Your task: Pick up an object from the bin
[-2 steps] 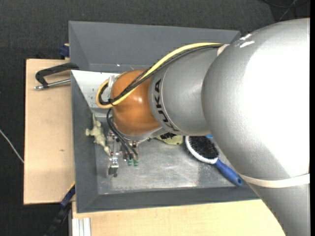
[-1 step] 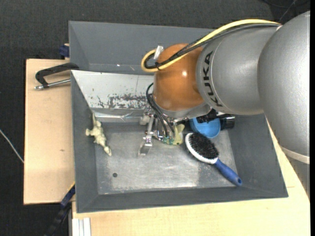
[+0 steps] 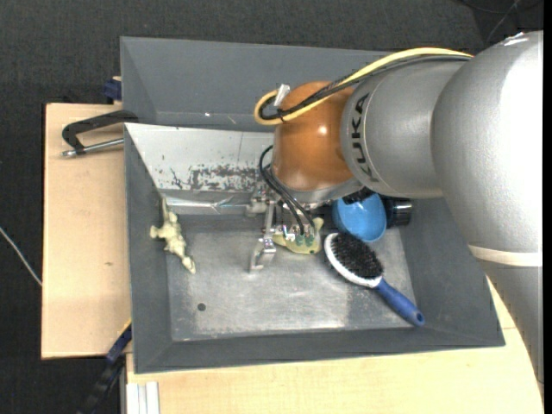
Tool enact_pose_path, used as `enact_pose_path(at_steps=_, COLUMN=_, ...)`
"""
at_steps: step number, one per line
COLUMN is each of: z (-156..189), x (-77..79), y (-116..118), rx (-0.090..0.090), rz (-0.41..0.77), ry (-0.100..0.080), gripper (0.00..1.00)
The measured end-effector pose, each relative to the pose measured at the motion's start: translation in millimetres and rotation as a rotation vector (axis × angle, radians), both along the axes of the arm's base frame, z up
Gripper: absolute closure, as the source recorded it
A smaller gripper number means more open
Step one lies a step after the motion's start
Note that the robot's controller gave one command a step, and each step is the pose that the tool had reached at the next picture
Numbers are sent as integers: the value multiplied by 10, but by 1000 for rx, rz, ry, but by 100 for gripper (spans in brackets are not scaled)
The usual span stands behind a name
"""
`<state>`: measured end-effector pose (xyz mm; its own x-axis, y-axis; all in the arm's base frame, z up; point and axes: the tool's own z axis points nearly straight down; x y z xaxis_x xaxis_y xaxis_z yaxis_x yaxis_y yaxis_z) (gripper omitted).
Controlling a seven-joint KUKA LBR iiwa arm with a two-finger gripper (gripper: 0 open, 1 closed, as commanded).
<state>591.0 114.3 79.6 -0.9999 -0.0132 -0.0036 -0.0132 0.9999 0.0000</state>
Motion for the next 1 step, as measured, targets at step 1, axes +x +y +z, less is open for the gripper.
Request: enact_pose_path(at_steps=1, z=242, x=-209, y=-881, rx=-2, rz=80, ry=-3, gripper=0)
